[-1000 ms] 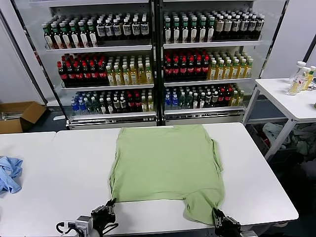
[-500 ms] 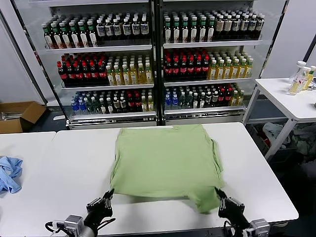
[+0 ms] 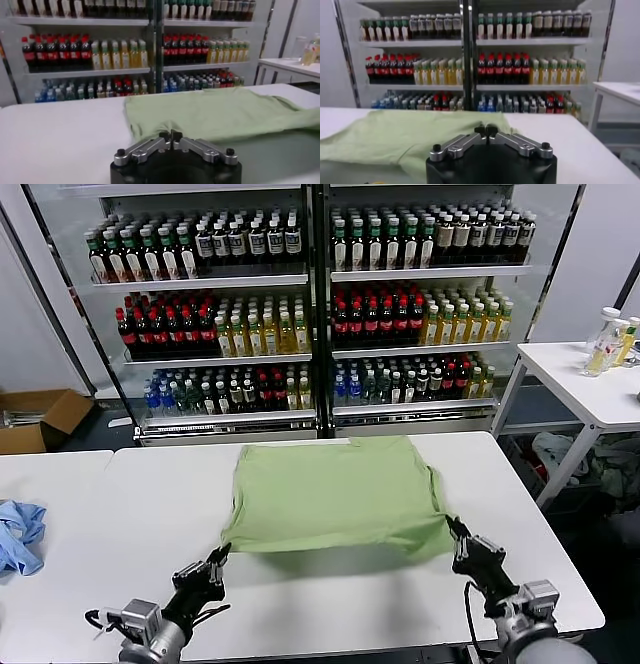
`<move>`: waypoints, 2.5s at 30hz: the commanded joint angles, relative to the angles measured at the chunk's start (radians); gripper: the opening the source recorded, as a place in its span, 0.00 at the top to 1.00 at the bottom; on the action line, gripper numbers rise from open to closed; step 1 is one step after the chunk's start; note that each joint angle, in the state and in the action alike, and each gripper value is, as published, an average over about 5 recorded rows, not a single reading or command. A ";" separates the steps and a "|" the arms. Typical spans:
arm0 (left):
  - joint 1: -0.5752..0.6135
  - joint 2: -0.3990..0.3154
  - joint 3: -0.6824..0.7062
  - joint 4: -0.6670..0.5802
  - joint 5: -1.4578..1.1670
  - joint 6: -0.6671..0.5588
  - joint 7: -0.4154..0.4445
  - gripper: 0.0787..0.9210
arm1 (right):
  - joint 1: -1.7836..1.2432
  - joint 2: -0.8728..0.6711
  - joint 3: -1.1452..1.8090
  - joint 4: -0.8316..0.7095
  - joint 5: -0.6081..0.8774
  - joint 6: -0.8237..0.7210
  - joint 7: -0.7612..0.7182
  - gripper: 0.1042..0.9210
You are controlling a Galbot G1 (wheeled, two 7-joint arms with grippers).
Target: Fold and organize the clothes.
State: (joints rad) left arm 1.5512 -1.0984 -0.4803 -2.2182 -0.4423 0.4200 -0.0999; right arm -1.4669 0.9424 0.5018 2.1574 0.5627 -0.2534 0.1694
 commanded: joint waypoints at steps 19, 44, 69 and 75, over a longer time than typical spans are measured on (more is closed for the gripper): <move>-0.510 0.058 0.250 0.425 -0.040 -0.043 -0.058 0.99 | 0.444 0.001 -0.261 -0.371 -0.081 -0.012 -0.043 1.00; -0.379 0.028 0.211 0.384 0.035 -0.022 -0.114 0.61 | 0.351 0.035 -0.199 -0.345 -0.155 -0.080 -0.078 0.53; -0.403 0.026 0.257 0.469 0.018 0.020 -0.094 0.42 | 0.327 0.076 -0.204 -0.404 -0.072 -0.211 0.007 0.39; -0.387 0.029 0.254 0.454 0.012 0.013 -0.074 0.63 | 0.317 0.070 -0.202 -0.404 -0.056 -0.200 0.013 0.60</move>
State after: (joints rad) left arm 1.1533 -1.0697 -0.2259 -1.7618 -0.4272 0.4295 -0.1930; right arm -1.1399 1.0122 0.2975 1.7600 0.4887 -0.4433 0.1680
